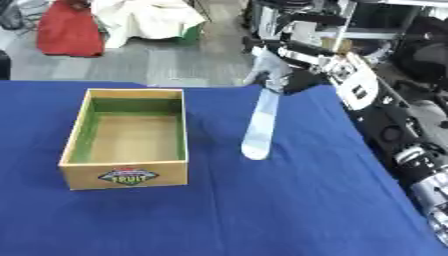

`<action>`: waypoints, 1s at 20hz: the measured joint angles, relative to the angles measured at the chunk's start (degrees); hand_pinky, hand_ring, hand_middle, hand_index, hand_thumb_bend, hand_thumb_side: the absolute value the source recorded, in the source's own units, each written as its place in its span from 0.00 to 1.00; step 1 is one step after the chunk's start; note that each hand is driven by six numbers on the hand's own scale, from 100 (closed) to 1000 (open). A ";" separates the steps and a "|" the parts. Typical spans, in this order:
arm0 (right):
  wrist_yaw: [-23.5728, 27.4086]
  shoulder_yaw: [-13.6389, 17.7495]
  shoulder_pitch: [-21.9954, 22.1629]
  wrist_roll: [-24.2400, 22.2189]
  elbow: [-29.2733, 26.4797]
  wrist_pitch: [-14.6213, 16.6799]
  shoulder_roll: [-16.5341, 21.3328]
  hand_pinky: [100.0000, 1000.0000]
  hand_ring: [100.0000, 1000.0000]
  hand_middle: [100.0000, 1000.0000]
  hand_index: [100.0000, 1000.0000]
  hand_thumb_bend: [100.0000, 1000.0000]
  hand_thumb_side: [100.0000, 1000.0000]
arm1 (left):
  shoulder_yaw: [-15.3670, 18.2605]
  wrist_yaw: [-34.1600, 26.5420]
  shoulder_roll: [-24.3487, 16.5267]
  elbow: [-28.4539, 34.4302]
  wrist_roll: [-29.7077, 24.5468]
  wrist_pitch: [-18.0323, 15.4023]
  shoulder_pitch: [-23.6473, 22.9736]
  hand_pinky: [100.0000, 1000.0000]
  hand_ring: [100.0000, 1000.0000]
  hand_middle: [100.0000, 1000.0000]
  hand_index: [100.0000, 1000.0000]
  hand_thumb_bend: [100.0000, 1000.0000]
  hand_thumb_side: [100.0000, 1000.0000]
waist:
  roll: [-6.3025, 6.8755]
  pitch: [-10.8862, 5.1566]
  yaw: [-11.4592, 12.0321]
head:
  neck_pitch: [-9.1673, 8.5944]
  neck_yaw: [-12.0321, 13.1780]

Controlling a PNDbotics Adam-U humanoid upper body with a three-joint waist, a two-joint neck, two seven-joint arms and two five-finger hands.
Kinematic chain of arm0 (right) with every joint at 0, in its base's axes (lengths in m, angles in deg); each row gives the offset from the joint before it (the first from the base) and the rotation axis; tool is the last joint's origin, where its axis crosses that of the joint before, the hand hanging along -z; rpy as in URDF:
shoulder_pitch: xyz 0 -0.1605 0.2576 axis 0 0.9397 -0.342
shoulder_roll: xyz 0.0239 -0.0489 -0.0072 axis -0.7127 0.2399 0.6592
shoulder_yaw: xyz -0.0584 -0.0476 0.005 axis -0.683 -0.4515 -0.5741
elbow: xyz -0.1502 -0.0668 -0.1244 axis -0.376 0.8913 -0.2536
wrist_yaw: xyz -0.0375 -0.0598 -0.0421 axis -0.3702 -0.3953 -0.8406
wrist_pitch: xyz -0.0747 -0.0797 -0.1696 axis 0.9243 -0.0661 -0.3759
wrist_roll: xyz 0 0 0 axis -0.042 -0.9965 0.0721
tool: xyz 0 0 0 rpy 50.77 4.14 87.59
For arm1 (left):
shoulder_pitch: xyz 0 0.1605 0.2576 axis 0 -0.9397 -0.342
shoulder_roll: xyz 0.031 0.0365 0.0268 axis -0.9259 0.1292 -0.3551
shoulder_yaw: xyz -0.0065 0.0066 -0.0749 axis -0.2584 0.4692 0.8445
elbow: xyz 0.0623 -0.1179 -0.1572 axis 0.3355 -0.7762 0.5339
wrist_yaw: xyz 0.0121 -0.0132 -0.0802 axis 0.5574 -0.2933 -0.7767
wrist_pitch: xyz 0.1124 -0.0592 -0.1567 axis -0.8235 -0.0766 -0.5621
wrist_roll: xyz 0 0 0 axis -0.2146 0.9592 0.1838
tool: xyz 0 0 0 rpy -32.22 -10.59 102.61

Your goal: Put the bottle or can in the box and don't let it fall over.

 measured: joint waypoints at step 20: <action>-5.53 0.41 -0.22 6.44 0.02 1.63 -0.37 0.37 0.81 0.73 0.70 0.00 0.00 | 0.00 0.00 0.00 0.00 0.00 0.01 0.14 0.64 0.52 0.47 0.85 0.23 0.73 | -0.22 0.02 0.33 | -0.28 -0.67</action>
